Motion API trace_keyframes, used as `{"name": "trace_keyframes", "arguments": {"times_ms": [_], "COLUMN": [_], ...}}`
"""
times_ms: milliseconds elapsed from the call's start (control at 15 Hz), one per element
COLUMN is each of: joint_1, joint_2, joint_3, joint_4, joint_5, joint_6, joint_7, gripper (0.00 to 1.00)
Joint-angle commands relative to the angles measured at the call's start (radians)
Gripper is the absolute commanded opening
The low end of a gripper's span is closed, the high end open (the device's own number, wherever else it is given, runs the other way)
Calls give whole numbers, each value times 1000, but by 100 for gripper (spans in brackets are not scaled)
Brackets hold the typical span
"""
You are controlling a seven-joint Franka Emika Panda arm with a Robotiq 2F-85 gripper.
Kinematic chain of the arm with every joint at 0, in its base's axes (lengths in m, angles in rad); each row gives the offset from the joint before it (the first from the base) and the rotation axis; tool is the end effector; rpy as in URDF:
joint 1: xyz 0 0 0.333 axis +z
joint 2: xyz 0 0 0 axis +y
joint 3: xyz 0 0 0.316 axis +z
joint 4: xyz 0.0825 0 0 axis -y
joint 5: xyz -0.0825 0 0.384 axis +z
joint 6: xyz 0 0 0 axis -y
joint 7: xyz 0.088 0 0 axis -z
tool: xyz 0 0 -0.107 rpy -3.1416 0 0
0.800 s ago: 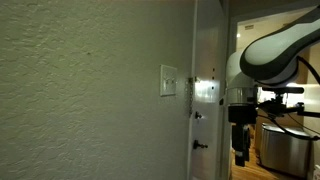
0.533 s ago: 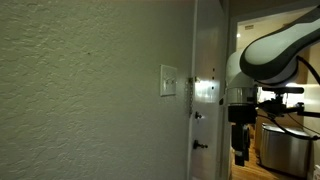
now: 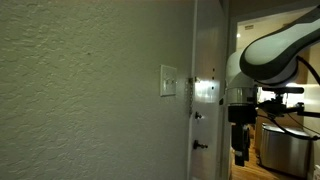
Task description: Turn off the right light switch
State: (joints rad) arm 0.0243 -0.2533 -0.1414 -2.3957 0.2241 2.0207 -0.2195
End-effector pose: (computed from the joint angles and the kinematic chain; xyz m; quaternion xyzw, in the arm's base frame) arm 0.4419 -0.0396 0.4049 -0.9914 0.0007 0.0427 0.1237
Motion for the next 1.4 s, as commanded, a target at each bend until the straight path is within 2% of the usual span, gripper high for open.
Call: {"name": "trace_keyframes", "arguments": {"times_ms": [0,400,1333], "joint_1": [-19,-25,-63], "joint_2": [1,7,48], "joint_3": [18,23,52], "joint_4": [1,15,244], "joint_5": [4,-15,-227], "joint_6": [-3,18,174], "joint_7": [-4,2,94], "gripper": [100,100,100]}}
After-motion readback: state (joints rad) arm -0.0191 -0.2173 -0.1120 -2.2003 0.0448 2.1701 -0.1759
